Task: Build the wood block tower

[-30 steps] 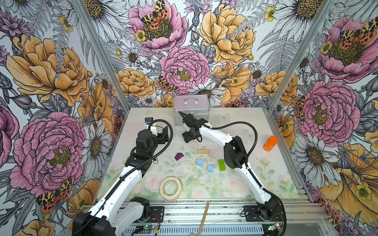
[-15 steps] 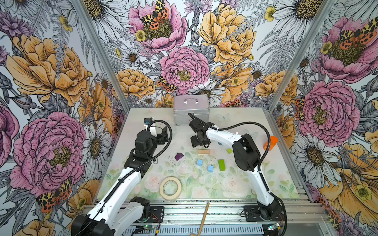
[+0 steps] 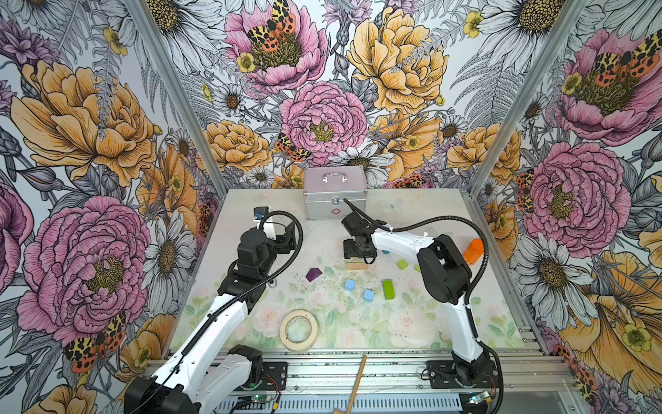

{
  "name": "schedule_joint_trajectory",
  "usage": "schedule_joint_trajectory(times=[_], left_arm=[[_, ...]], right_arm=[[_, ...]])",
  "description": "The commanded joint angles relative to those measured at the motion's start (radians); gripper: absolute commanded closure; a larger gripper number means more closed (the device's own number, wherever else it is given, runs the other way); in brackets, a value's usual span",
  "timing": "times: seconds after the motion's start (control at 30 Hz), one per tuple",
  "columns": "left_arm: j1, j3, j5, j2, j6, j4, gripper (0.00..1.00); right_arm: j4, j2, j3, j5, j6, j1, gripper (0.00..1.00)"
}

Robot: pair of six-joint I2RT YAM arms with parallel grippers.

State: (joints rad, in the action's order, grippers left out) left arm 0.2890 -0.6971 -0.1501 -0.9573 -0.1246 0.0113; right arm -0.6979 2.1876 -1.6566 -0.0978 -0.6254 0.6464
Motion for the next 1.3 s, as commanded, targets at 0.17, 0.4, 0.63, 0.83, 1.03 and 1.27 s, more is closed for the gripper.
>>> schedule_joint_trajectory(times=[0.17, 0.4, 0.63, 0.83, 1.03, 1.27], left_arm=[[0.010, 0.015, -0.020, 0.019, 0.005, -0.015, 0.16], [0.012, 0.016, -0.021, 0.020, 0.006, -0.016, 0.16], [0.012, 0.015, -0.020, 0.020, 0.005, -0.016, 0.16], [0.012, 0.015, -0.020, 0.020, 0.005, -0.016, 0.16], [0.014, 0.016, -0.019, 0.023, 0.005, -0.017, 0.16], [0.018, 0.018, -0.023, 0.029, 0.008, -0.017, 0.16]], right_arm=[[0.020, -0.058, 0.038, -0.014, -0.033, 0.008, 1.00], [0.018, -0.065, 0.061, -0.014, -0.028, 0.019, 1.00], [0.016, -0.060, 0.060, -0.009, -0.026, 0.027, 1.00], [0.006, -0.058, 0.060, -0.011, -0.031, 0.032, 1.00], [-0.005, -0.054, 0.063, -0.016, -0.033, 0.038, 0.94], [-0.024, -0.057, 0.063, -0.041, -0.034, 0.042, 0.88]])
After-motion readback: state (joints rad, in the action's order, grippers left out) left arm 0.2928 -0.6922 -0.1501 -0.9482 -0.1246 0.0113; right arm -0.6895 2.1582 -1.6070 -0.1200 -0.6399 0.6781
